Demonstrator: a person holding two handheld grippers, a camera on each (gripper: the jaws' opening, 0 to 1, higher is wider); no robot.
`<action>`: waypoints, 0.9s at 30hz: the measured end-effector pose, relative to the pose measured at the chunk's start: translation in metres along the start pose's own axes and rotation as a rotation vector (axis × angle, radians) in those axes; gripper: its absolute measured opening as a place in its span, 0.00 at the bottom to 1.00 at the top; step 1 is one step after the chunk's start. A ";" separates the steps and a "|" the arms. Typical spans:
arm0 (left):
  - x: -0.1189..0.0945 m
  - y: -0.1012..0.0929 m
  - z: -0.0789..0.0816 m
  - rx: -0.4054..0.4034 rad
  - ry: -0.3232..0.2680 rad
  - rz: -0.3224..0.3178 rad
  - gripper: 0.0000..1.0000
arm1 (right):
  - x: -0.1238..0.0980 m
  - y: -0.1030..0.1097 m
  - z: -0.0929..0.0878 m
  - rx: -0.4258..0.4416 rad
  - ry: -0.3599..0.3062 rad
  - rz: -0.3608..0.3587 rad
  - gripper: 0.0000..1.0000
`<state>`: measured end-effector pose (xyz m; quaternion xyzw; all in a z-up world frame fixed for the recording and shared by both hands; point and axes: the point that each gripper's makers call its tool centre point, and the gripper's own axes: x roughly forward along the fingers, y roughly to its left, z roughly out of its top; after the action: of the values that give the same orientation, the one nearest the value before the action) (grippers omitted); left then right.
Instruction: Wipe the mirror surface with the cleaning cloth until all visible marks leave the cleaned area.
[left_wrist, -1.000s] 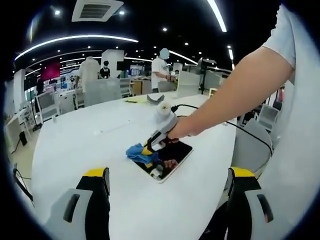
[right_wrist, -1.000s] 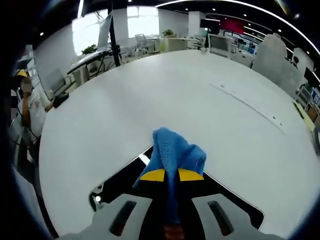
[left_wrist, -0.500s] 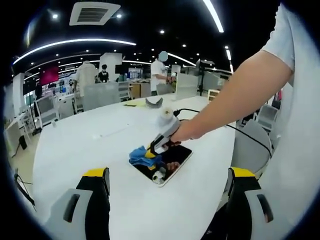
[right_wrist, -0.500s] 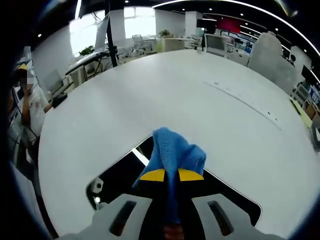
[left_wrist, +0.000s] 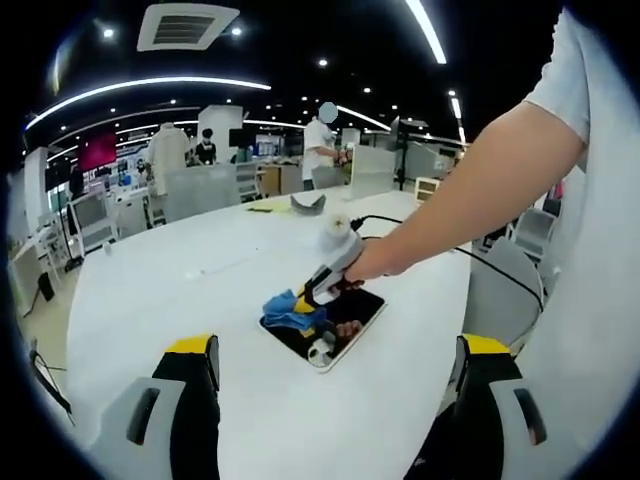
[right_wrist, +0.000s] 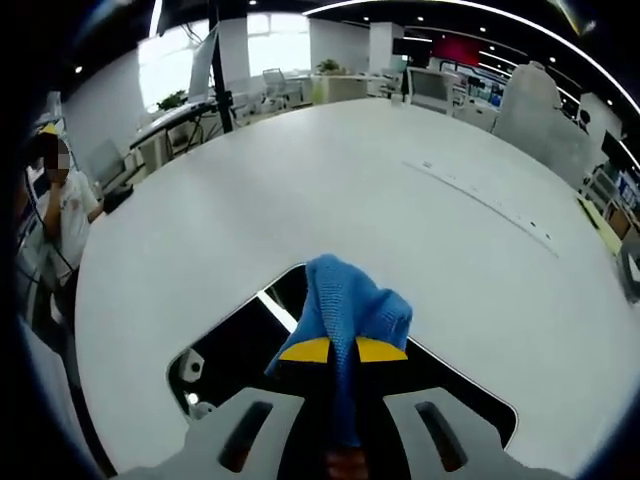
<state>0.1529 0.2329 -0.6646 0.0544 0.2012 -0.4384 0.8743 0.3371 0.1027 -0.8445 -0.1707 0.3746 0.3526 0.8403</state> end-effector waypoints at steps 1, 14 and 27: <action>0.000 0.001 0.001 0.000 -0.003 0.001 0.99 | 0.000 -0.001 -0.001 0.002 0.000 -0.002 0.02; 0.002 0.002 -0.001 0.012 0.000 -0.009 0.98 | -0.008 -0.011 -0.010 -0.005 0.018 -0.019 0.02; 0.004 0.004 -0.001 0.022 0.008 -0.026 0.98 | -0.015 -0.022 -0.019 0.021 0.021 -0.036 0.02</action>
<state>0.1576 0.2325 -0.6670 0.0629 0.2008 -0.4518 0.8670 0.3360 0.0700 -0.8452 -0.1723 0.3841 0.3316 0.8443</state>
